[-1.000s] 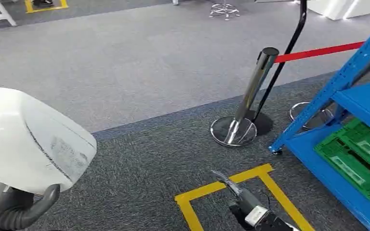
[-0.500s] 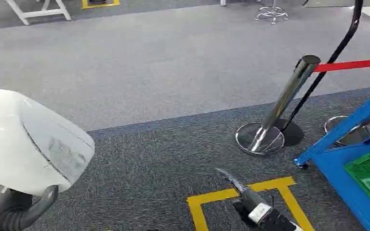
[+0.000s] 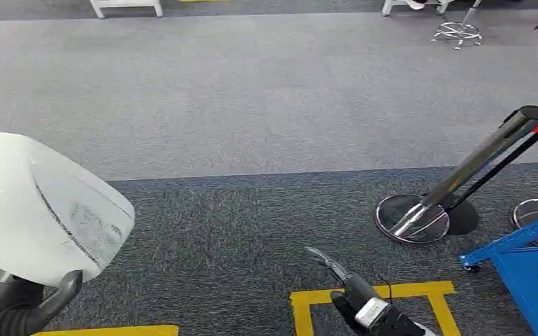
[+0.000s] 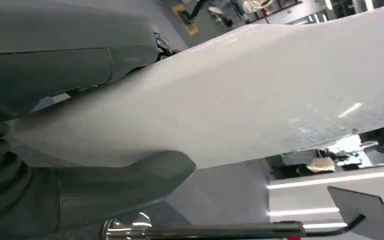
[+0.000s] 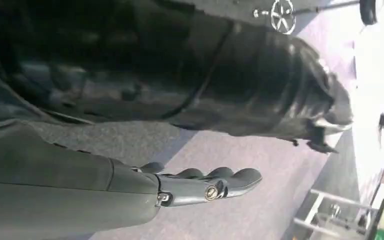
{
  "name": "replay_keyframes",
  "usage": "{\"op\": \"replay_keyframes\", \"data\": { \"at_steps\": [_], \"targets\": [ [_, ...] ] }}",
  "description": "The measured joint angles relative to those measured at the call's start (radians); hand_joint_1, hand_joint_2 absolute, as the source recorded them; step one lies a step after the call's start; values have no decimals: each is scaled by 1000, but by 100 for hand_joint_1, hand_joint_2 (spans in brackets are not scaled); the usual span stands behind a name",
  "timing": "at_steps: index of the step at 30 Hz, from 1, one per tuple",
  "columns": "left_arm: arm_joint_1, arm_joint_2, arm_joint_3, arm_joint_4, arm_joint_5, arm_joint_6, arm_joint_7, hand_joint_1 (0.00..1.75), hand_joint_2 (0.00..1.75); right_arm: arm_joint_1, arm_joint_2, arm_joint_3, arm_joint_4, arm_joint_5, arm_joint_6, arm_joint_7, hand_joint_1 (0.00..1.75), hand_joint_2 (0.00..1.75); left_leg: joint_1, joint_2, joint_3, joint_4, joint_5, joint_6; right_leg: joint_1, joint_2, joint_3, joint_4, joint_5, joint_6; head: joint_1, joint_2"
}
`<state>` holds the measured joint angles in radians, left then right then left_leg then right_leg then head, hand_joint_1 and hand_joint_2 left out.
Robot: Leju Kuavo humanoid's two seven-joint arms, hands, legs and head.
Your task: Take the parts from the cabinet and place them on the table.
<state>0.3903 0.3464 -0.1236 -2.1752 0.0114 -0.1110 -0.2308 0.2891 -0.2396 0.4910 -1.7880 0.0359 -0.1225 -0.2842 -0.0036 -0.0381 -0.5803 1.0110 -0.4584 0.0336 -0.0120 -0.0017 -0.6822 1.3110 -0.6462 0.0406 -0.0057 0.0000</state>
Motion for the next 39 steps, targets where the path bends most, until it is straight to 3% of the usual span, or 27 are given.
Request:
{"op": "replay_keyframes", "data": {
  "at_steps": [1,3,4,5,8,9,11,13,14,15,16,18,19,20,21,24,25,26,27,29,30,31,33,34,35,37,39],
  "targets": [
    [1,0,0,0,0,0,0,175,175,0,0,0,0,0,0,0,0,0,-1,-12,2,0,0,0,1,2,9,-39,39,-4,0,0],
    [1,1,0,0,0,0,0,175,175,-1,0,0,0,-1,0,0,0,0,-2,-36,6,2,-3,-1,3,24,74,-199,139,-14,0,0],
    [1,2,0,0,0,0,0,175,175,-3,0,0,0,-1,0,0,0,0,0,-45,5,3,-4,-3,2,74,101,-267,157,-20,0,0],
    [0,2,0,0,0,0,0,175,175,-2,0,0,0,-1,1,0,0,0,-8,-56,-2,11,-8,-8,-4,95,111,-292,148,-21,-2,0],
    [7,5,1,0,0,1,2,175,175,-4,0,0,-1,-1,2,1,0,0,4,-86,-9,5,1,-27,4,68,122,-290,148,-28,0,0],
    [6,8,2,-1,0,1,2,175,175,-5,0,0,-1,-1,2,1,0,0,2,-89,-11,9,-2,-31,-3,53,129,-300,153,-35,-2,0],
    [5,10,3,-1,0,2,2,175,175,-4,0,0,-1,-1,2,1,0,0,-2,1,-41,83,-52,-42,-2,26,139,-307,151,-45,-6,0],
    [5,11,4,-1,0,2,2,175,175,-3,0,0,-1,-2,2,1,0,0,5,22,-115,236,-124,-52,1,-2,141,-307,147,-49,-6,0],
    [6,11,4,-1,0,2,2,175,175,-3,0,0,-1,-2,2,1,0,0,7,24,-146,296,-143,-55,1,-16,141,-307,145,-50,-5,0],
    [6,11,4,-1,0,2,2,175,175,-3,0,0,-1,-2,2,1,0,0,10,25,-156,314,-138,-57,2,-31,142,-307,143,-49,-6,0],
    [6,11,4,-1,0,2,2,175,175,-4,0,0,-1,-2,2,1,0,0,12,26,-141,282,-108,-59,2,-45,145,-307,140,-47,-5,0],
    [7,11,5,-1,0,2,2,175,175,-4,0,1,-1,-1,2,1,0,0,12,49,-57,120,-22,-56,2,-70,156,-307,133,-42,-6,0],
    [6,13,6,-1,0,2,2,175,175,-4,0,1,-1,0,2,1,0,0,10,86,-12,37,8,-52,2,-80,162,-307,129,-37,-6,0],
    [4,15,6,-1,0,2,2,175,175,-5,0,1,-1,0,2,1,0,0,-3,115,1,12,-9,-45,10,-90,163,-304,122,-30,-6,0],
    [6,15,6,-1,0,1,3,175,175,-6,0,0,-1,0,2,1,0,0,-1,97,-3,10,-4,-34,11,-99,166,-304,119,-25,-2,0],
    [8,16,8,-2,0,0,3,175,175,-9,0,1,-1,1,2,1,0,0,-3,61,-2,2,-2,-17,8,-131,180,-311,112,-7,-5,0],
    [11,17,8,-3,0,0,3,175,175,-11,0,0,-2,1,1,1,0,0,3,54,5,-5,2,-11,1,-102,174,-302,101,0,-5,0],
    [8,17,9,-5,0,0,2,175,175,-11,1,1,-3,2,1,0,0,0,5,45,6,-5,2,-3,1,-50,155,-258,73,-1,1,0],
    [4,17,9,-5,0,0,2,175,175,-11,2,2,-3,2,1,0,0,0,5,35,5,-5,2,1,1,-20,115,-180,36,-1,5,0],
    [7,17,8,-5,0,-1,3,175,175,-5,2,0,-1,2,1,2,0,0,4,11,4,-4,1,3,1,0,23,-15,-24,0,6,0],
    [7,17,8,-5,0,-1,3,175,175,-5,2,0,0,2,1,2,0,0,3,-2,5,-4,0,3,1,1,-2,16,-19,1,6,0],
    [6,16,7,-5,0,-1,3,175,175,-5,2,0,0,2,1,2,0,0,3,-15,7,-4,0,4,1,1,-2,-2,9,0,6,0],
    [7,16,7,-5,0,-1,3,175,175,-6,2,0,0,2,1,2,0,0,4,-46,13,-2,-4,0,0,15,59,-160,117,-5,6,0],
    [6,17,7,-5,0,-1,3,175,175,-6,2,0,0,2,1,2,0,0,6,-57,14,0,-7,-4,-2,49,96,-248,160,-7,6,0],
    [6,17,7,-5,0,-1,3,175,175,-7,2,0,0,2,1,2,0,0,2,-68,9,5,-10,-9,-6,96,111,-280,145,-11,6,0],
    [6,17,7,-5,0,-1,3,175,175,-5,2,0,-1,2,1,2,0,0,7,-91,-2,8,-6,-21,-5,81,125,-294,144,-12,5,0],
    [9,18,8,-5,1,-2,3,175,175,-8,2,1,-2,3,0,2,0,0,10,-118,-7,3,-1,-34,-3,57,129,-297,146,-22,4,0]
  ]
}}
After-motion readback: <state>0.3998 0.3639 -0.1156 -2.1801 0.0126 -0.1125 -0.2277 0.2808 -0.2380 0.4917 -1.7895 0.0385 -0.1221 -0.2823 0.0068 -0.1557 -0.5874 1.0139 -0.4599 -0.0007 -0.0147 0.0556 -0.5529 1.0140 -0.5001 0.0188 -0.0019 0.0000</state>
